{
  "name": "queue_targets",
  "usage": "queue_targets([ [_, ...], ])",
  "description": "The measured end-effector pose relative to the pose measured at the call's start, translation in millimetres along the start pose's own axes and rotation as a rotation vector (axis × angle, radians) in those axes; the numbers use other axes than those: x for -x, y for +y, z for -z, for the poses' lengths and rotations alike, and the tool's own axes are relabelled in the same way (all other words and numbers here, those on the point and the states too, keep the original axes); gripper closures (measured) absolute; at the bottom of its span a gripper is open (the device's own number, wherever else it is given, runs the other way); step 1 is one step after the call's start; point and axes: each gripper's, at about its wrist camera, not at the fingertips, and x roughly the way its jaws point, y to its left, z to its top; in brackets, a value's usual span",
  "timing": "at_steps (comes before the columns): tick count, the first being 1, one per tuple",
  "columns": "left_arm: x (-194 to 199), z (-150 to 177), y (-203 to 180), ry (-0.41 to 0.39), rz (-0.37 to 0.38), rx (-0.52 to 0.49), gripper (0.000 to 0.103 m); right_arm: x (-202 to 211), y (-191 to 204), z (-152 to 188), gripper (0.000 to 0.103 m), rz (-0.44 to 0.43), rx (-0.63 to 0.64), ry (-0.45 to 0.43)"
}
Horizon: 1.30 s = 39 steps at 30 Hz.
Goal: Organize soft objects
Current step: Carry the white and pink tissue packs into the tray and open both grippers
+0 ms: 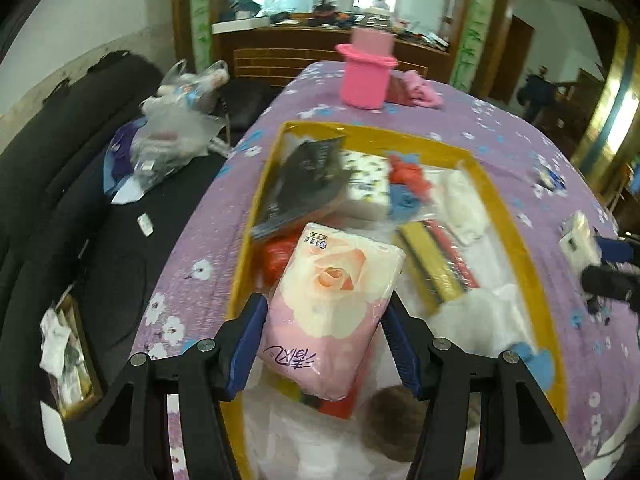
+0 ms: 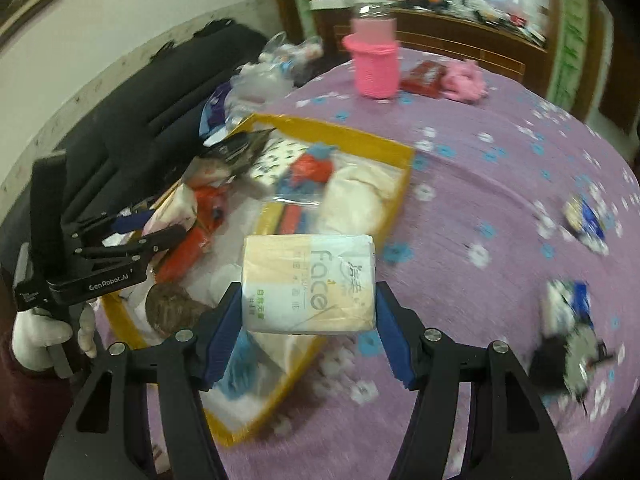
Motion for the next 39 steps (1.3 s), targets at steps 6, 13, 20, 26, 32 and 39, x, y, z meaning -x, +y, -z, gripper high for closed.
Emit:
queue_targets([
  [6,-18.6,-12.7,11.9,-0.015,0.005,0.049,0.041,-41.6,8.5,-17.7,0.039,0.025,0.013,0.038],
  [13,-21.8,-12.7,7.2,-0.068,0.007,0.054,0.01,-66.6,8.6,-27.9,0.038,0.001,0.012,0.086],
  [20,-1.1,-8.3,-2.5,-0.176,-0.111,0.063,0.006,-61.9,9.2,-30.3,0.038,-0.076,0.016,0.048],
  [26,3.9,-0.1,-17.2,-0.215,-0.193,0.041,0.006,-56.4,-0.6,-30.4,0.037,-0.132,-0.051,0.045],
  [32,6.0,5.3,-29.1,-0.225,-0.218,0.023,0.006,-40.1,-7.2,-30.2,0.036,-0.162,-0.104,-0.003],
  [39,20.0,7.5,-36.0,-0.236,-0.224,0.015,0.006,-8.3,-14.9,-23.9,0.037,-0.163,-0.131,-0.07],
])
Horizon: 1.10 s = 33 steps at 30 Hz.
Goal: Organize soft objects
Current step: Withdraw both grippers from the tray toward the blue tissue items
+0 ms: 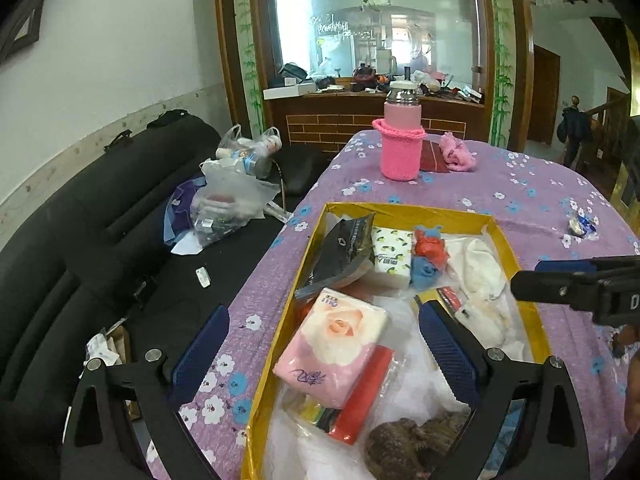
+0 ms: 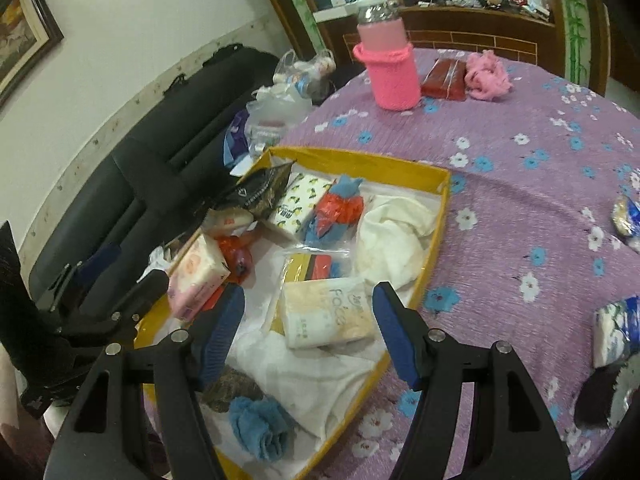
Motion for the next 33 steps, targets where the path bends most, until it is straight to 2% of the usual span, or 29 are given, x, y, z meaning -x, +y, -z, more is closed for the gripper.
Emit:
queue_targets([
  [11,37.4,1.5,-26.8,-0.043,0.001,-0.054,0.006,58.4,-37.9,21.9,0.037,0.027,-0.072,-0.086],
  [20,60.7,2.0,-73.0,-0.052,0.039,-0.128,0.006,131.9,-120.7,50.3,0.037,0.124,-0.214,-0.195],
  [23,66.8,0.4,-88.7,-0.045,0.082,-0.146,0.006,158.2,-163.4,63.6,0.037,0.166,-0.316,-0.233],
  [27,68.5,-4.5,-108.9,-0.03,0.152,-0.159,0.006,175.3,-200.7,76.0,0.037,0.206,-0.408,-0.25],
  [31,61.3,-10.8,-126.5,0.017,0.24,-0.163,0.006,175.2,-230.0,79.4,0.037,0.274,-0.46,-0.213],
  [33,54.9,-16.0,-134.8,0.04,0.279,-0.168,0.006,167.7,-241.7,74.9,0.037,0.271,-0.478,-0.185],
])
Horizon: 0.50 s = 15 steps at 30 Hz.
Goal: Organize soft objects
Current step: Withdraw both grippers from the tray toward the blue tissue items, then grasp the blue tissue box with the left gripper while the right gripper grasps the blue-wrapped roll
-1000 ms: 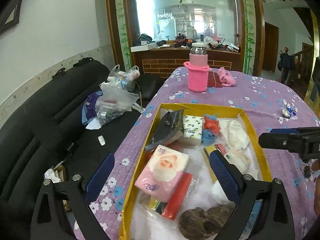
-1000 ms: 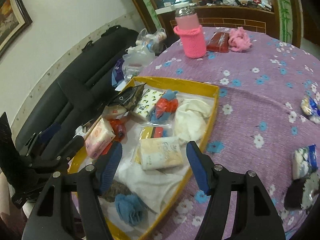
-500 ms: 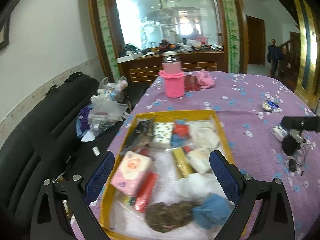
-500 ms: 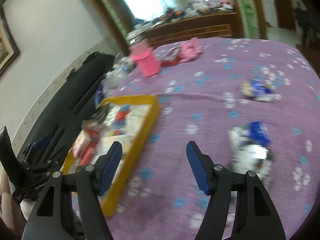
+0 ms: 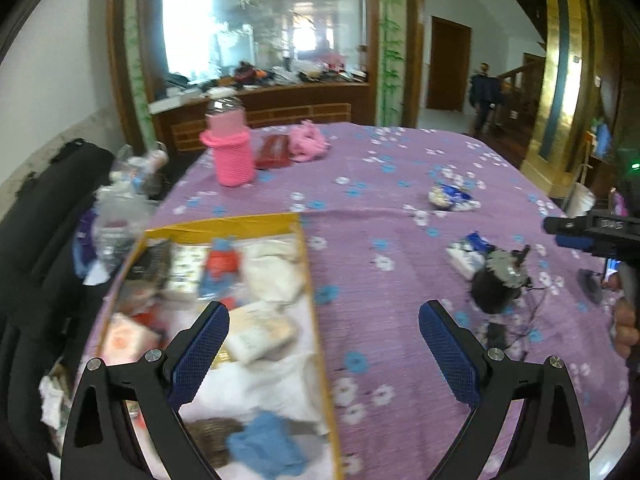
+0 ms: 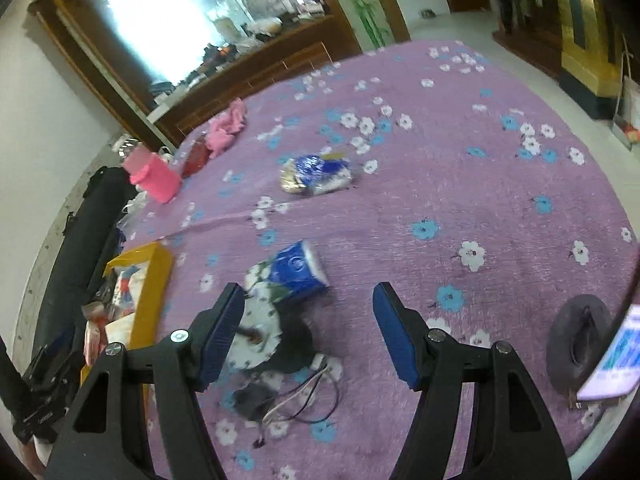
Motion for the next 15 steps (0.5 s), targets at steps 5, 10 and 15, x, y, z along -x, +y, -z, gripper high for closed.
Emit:
queue_targets([
  [5,-22.7,-17.7,-1.7,0.048,0.078,0.015,0.006,-40.5,-1.6,-21.4,0.037,-0.102,-0.005,0.196],
  [10,-39.6,-29.4,6.7,0.073,0.096,0.024,0.006,-97.1,1.9,-44.6,0.037,-0.104,0.003,0.402],
  [15,-61.7,-43.5,24.0,0.107,0.144,0.086,0.006,-145.6,25.4,-50.1,0.035,-0.253,0.037,0.577],
])
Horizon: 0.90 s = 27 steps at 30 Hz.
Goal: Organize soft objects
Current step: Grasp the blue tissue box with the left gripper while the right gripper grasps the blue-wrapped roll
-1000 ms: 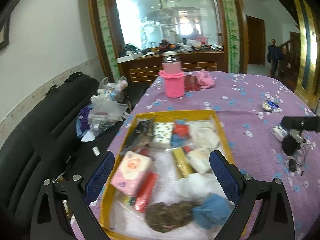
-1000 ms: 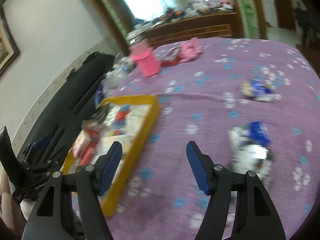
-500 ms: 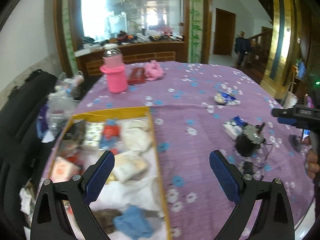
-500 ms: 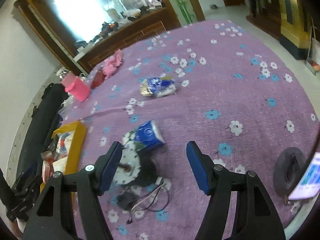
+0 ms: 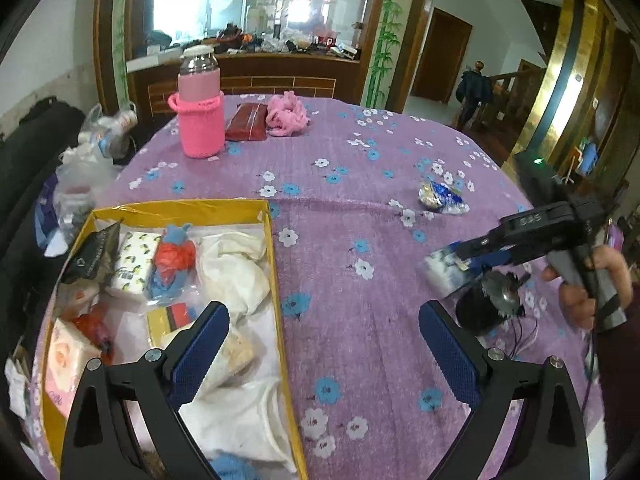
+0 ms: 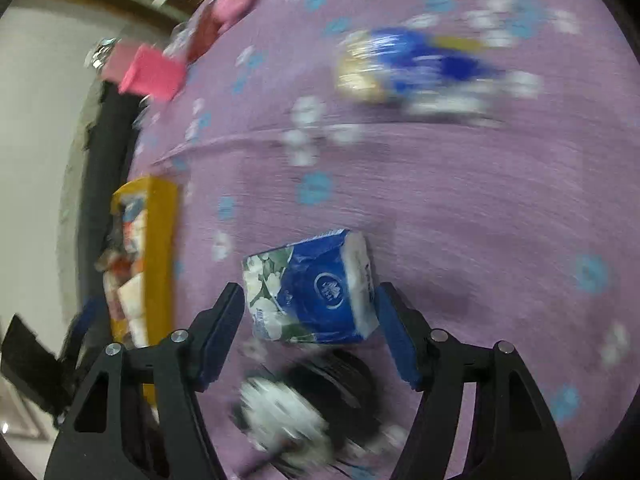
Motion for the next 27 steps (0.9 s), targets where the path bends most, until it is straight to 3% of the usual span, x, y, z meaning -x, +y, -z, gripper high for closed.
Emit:
queue_targets([
  [3,-12.1,-11.2,3.3,0.016,0.014,0.024,0.006,13.1,15.3,-8.2,0.035,-0.152,0.078,-0.083],
  [5,-20.9,-18.1,-0.6,0.024,0.026,0.024,0.006,33.2,20.7,-8.7,0.035,-0.169,0.104,-0.177],
  [9,-43.0,-33.8,-23.3,0.028,0.042,-0.077,0.006,69.6,28.3,-1.7,0.035,0.221,0.174,-0.389],
  [12,-68.9,-41.2,-48.3,0.065,0.041,-0.219,0.006,77.5,22.5,-5.6,0.035,0.403,0.182,-0.45],
  [17,-121.0,-52.8,-73.0,0.157,0.034,-0.283,0.006,62.7,21.1,-25.3,0.035,0.512,0.218,-0.432],
  [22,-162.8,-63.4,-92.8,0.194,0.004,-0.326,0.006,46.9,6.1,-53.9,0.035,0.494,0.186,-0.387],
  [27,-196.3,-66.4,-102.8,0.224,-0.029,-0.351,0.005,35.6,-1.8,-56.1,0.035,0.441,0.199,-0.326],
])
